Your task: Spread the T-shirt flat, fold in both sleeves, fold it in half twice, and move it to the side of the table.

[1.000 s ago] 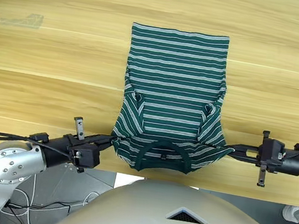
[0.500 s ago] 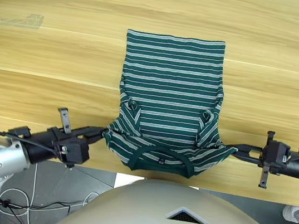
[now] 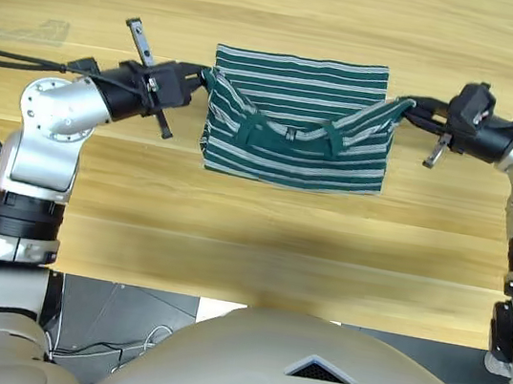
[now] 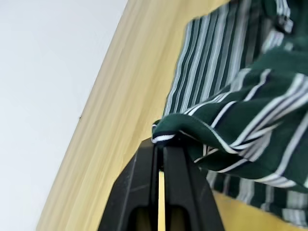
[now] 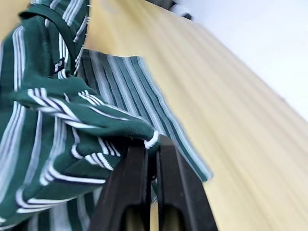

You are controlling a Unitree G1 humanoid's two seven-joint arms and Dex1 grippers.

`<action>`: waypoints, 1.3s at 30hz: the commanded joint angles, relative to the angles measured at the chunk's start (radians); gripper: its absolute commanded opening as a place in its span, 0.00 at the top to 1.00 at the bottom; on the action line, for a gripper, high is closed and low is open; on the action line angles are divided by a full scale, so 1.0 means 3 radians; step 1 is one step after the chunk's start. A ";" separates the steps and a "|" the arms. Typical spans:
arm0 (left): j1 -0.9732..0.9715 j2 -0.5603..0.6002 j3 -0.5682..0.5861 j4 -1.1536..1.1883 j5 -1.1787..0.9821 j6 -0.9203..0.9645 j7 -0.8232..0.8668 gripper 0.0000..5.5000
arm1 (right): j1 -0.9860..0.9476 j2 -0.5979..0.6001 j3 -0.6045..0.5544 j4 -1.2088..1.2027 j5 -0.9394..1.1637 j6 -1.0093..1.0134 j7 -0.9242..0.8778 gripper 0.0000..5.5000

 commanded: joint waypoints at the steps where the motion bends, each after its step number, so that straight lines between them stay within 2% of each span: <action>1: -0.0426 -0.0122 -0.0081 0.0697 0.0213 -0.0147 0.0299 1.00 | -0.0440 0.0186 -0.0025 0.0626 -0.0191 -0.0216 -0.0232 1.00; 7: -0.0859 -0.0287 -0.0181 0.1355 0.0363 -0.0294 0.0574 1.00 | -0.0821 0.0312 -0.0046 0.1280 -0.0387 -0.0476 -0.0449 1.00; 9: -0.0869 -0.0320 -0.0238 0.1453 0.0382 -0.0323 0.0568 0.92 | -0.0877 0.0352 -0.0017 0.1430 -0.0468 -0.0520 -0.0491 1.00; 14: -0.0810 -0.0382 -0.0313 0.1541 0.0408 -0.0382 0.0637 0.80 | -0.0829 0.0377 -0.0034 0.1548 -0.0507 -0.0528 -0.0420 0.83; 16: -0.0906 -0.0473 -0.0293 0.1735 0.0494 -0.0414 0.0966 0.75 | -0.0857 0.0383 -0.0078 0.1662 -0.0589 -0.0603 -0.0769 0.77; 19: -0.1231 -0.0677 -0.0053 0.2202 0.0428 -0.0363 0.1700 0.66 | -0.0944 0.0364 -0.0049 0.1867 -0.0929 -0.0507 -0.1776 0.68; 21: -0.1327 -0.0711 0.0087 0.2400 0.0328 -0.0374 0.1961 0.61 | -0.0942 0.0339 0.0007 0.1940 -0.1122 -0.0455 -0.2168 0.61; 25: -0.1215 -0.0657 0.0160 0.2560 0.0301 -0.0533 0.2110 0.51 | -0.0790 0.0335 0.0129 0.1852 -0.1345 -0.0609 -0.2395 0.50; 29: -0.1074 -0.0633 0.0167 0.2417 0.0305 -0.0667 0.2182 0.43 | -0.0743 0.0447 0.0301 0.1691 -0.1489 -0.0744 -0.2370 0.41; 33: -0.0922 -0.0646 0.0222 0.1848 0.0297 -0.0691 0.2284 0.43 | -0.0929 0.0617 0.0403 0.1597 -0.1491 -0.0711 -0.2123 0.41; 36: -0.0759 -0.0678 0.0266 0.1313 0.0254 -0.0573 0.2270 0.43 | -0.1249 0.0739 0.0536 0.1882 -0.1658 -0.0534 -0.2106 0.41; 39: -0.0633 -0.0699 0.0215 0.0945 0.0273 -0.0427 0.2151 0.43 | -0.1495 0.0811 0.0836 0.2242 -0.1994 -0.0346 -0.1971 0.41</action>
